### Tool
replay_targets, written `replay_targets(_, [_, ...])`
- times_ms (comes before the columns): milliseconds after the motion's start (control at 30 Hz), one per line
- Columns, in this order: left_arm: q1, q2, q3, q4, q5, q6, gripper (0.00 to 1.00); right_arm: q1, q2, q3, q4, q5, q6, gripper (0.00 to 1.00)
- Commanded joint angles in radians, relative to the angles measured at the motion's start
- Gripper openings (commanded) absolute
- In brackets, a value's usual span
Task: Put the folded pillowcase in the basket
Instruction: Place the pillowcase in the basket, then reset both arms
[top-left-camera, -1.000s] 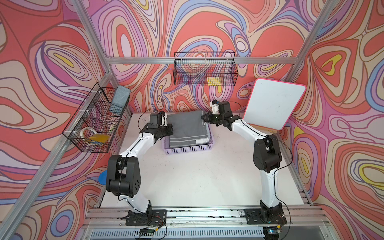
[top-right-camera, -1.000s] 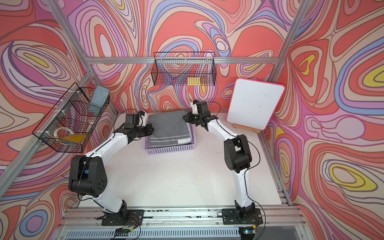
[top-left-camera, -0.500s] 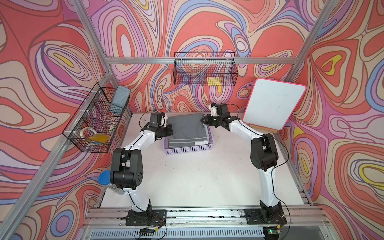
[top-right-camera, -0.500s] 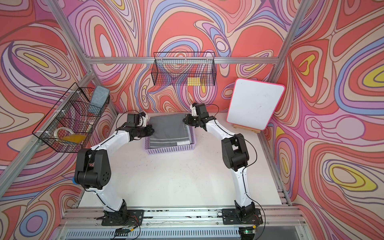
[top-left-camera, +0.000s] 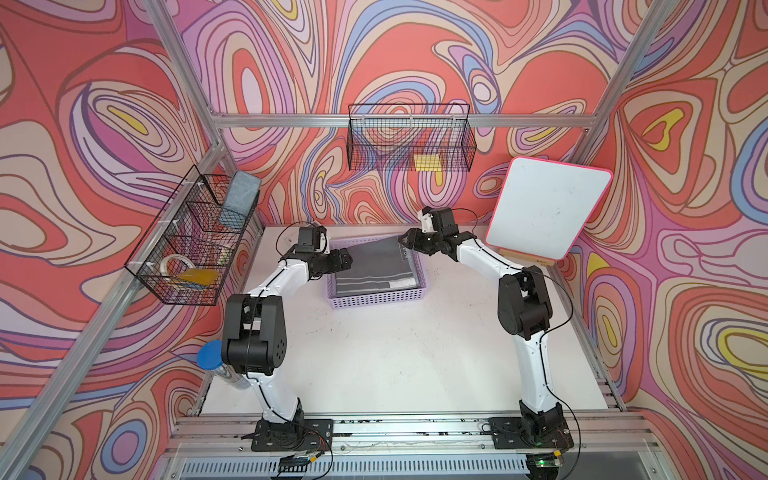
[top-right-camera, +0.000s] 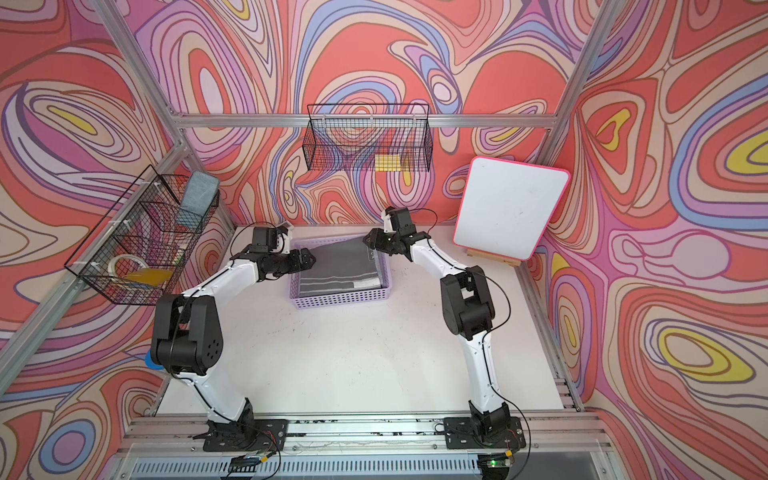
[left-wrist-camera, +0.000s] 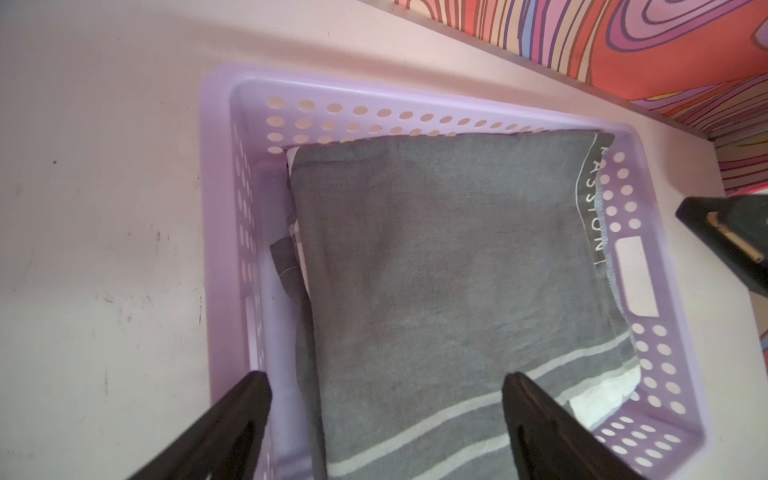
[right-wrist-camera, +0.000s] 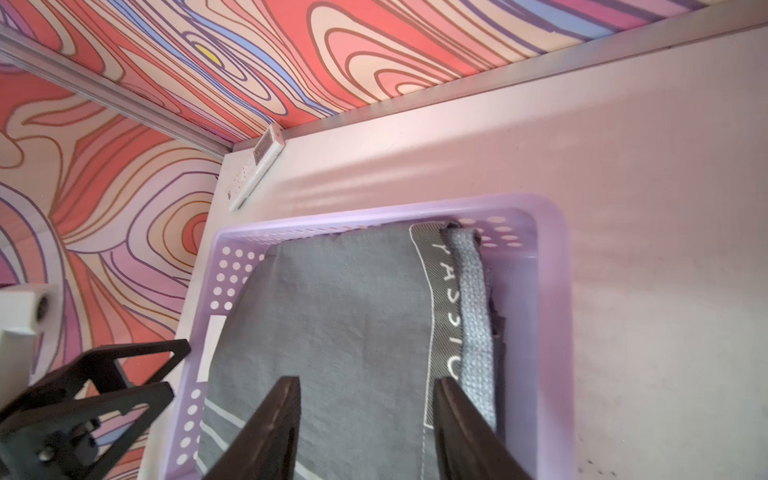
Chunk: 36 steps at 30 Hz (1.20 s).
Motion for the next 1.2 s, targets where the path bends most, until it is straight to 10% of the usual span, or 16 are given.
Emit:
replay_targets(0, [0.005,-0.101,-0.021,-0.011,-0.015,-0.033,0.99,-0.002,-0.108,-0.047,0.006,0.043,-0.030,0.55])
replay_targets(333, [0.005,-0.392,-0.241,0.122,-0.076,-0.097,0.99,-0.003,-0.391,-0.329,0.073,0.188,-0.095,0.70])
replay_targets(433, [0.005,-0.507,-0.348,0.181,-0.123,-0.095,0.99,-0.004,-0.498,-0.439,0.106,0.281,-0.133,0.97])
replay_targets(733, [0.003,-0.802,-0.689,0.432,-0.263,0.010,0.99,-0.004,-0.759,-0.804,0.294,0.560,-0.342,0.98])
replay_targets(1167, [0.003,-0.867,-0.974,0.797,-0.307,0.239,0.99,-0.004,-1.061,-1.288,0.701,0.762,-0.673,0.98])
